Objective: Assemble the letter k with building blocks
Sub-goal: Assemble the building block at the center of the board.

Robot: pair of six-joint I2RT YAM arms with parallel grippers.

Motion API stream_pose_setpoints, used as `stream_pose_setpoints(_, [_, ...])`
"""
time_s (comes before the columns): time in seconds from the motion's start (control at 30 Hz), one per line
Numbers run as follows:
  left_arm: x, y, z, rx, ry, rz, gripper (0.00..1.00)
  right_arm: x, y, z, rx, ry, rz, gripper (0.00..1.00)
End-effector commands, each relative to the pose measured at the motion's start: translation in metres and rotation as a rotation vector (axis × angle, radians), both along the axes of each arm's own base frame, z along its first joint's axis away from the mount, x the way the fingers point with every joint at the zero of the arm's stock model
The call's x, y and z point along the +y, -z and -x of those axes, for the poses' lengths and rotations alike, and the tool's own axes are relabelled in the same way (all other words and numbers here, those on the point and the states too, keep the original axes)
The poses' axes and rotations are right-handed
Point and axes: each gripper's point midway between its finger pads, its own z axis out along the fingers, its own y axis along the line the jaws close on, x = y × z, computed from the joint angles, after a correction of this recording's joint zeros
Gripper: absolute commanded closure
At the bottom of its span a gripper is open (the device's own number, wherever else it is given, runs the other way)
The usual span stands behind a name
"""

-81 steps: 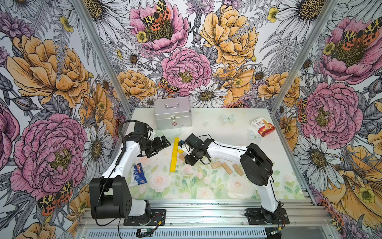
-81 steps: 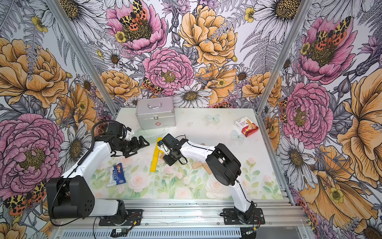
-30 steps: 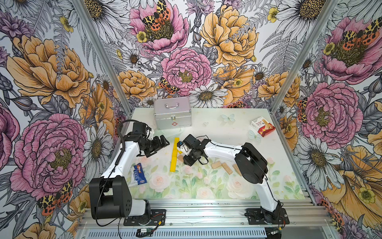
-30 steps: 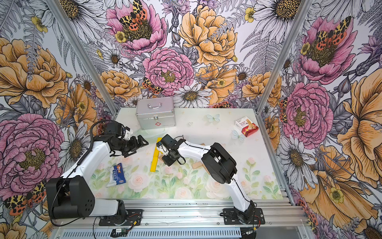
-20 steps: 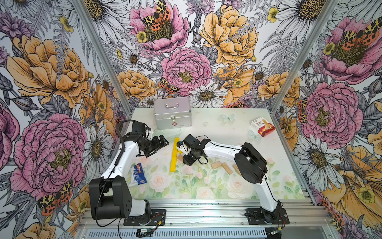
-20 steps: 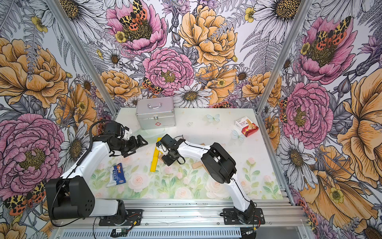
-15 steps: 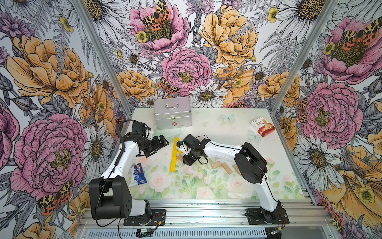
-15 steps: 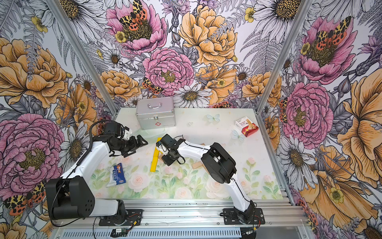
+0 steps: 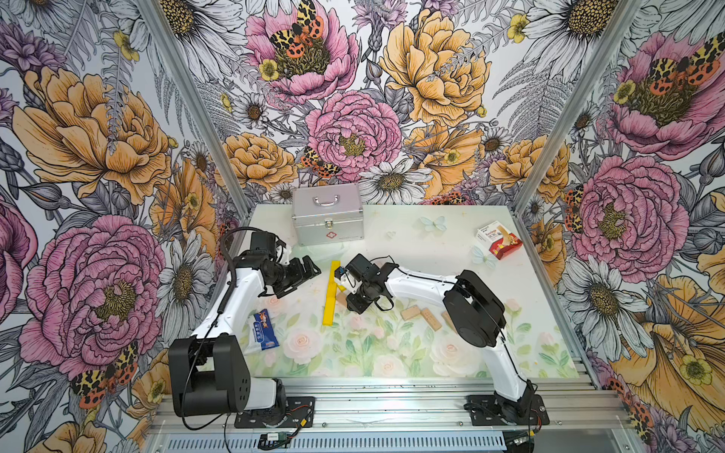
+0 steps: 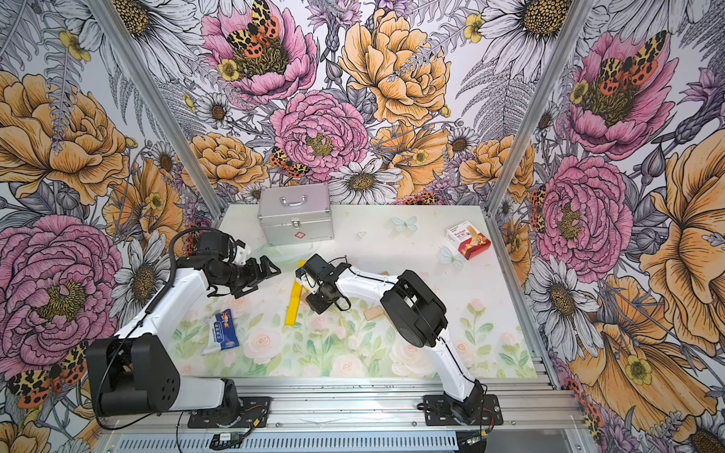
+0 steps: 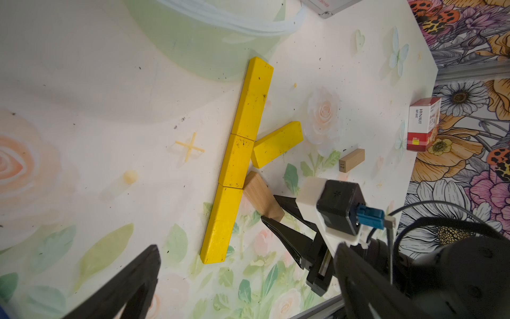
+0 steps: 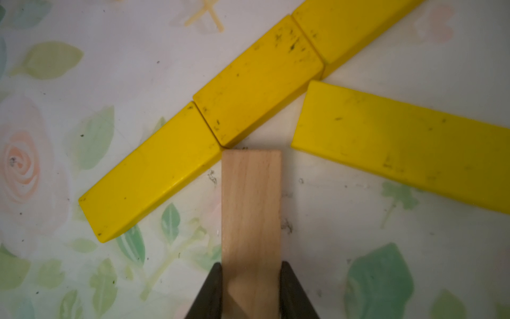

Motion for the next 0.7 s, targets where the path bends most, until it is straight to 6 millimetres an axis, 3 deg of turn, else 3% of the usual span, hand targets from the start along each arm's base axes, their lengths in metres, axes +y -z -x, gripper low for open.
stream_pose_setpoints(0.0, [0.0015, -0.0094, -0.0040, -0.043, -0.001, 0.013, 0.01, 0.0026, 0.0055, -0.0078, -0.003, 0.013, 0.001, 1.00])
stream_pose_setpoints(0.67, [0.0006, -0.0098, -0.0030, -0.045, 0.002, 0.017, 0.01, -0.0012, 0.0056, -0.0113, -0.007, 0.024, 0.006, 1.00])
